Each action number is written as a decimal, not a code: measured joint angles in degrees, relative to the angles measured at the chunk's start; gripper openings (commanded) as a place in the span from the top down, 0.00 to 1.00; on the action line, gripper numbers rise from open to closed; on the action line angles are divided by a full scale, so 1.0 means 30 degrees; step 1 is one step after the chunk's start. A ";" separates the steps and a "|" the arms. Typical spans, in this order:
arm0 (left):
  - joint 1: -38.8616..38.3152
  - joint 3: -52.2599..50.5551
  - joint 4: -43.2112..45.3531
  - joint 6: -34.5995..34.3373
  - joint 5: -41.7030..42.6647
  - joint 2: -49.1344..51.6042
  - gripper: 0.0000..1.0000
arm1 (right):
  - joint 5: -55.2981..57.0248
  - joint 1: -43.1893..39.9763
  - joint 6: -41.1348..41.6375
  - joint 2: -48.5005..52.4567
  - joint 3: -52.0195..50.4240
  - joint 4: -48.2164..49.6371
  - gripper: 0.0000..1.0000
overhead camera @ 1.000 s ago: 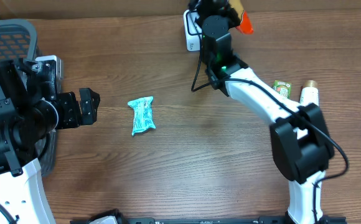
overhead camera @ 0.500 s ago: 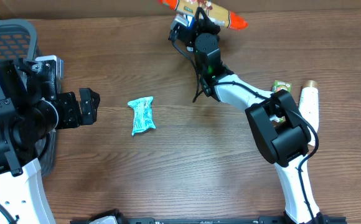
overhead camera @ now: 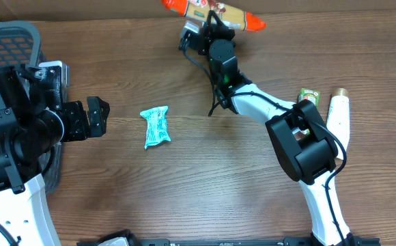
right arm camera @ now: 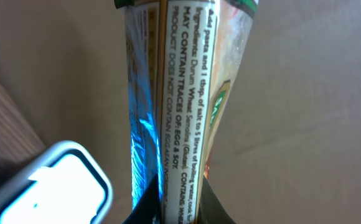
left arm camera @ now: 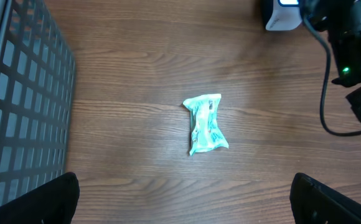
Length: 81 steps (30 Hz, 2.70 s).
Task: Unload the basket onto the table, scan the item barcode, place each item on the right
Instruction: 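Hold the spaghetti pack's barcode in front of the white scanner, then carry the spaghetti pack right and set it beside the pouch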
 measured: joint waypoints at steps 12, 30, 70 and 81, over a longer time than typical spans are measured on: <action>0.0000 0.0000 0.0000 0.0000 0.0007 0.0000 0.00 | 0.0073 0.0474 0.0022 0.0000 0.0000 -0.0379 0.96; 0.0000 0.0000 -0.0007 0.0000 0.0007 0.0000 0.01 | 0.0823 0.0401 0.9967 -0.6317 0.0000 -1.4353 0.96; -0.0007 0.0000 0.0000 0.0000 0.0058 0.0000 0.00 | -0.8473 -0.8852 2.4618 -0.6025 -0.1770 -3.4672 0.96; 0.0000 0.0000 0.0000 0.0000 0.0058 0.0000 0.00 | -0.7074 -1.0469 2.5048 -0.6025 -0.1195 -3.6130 0.51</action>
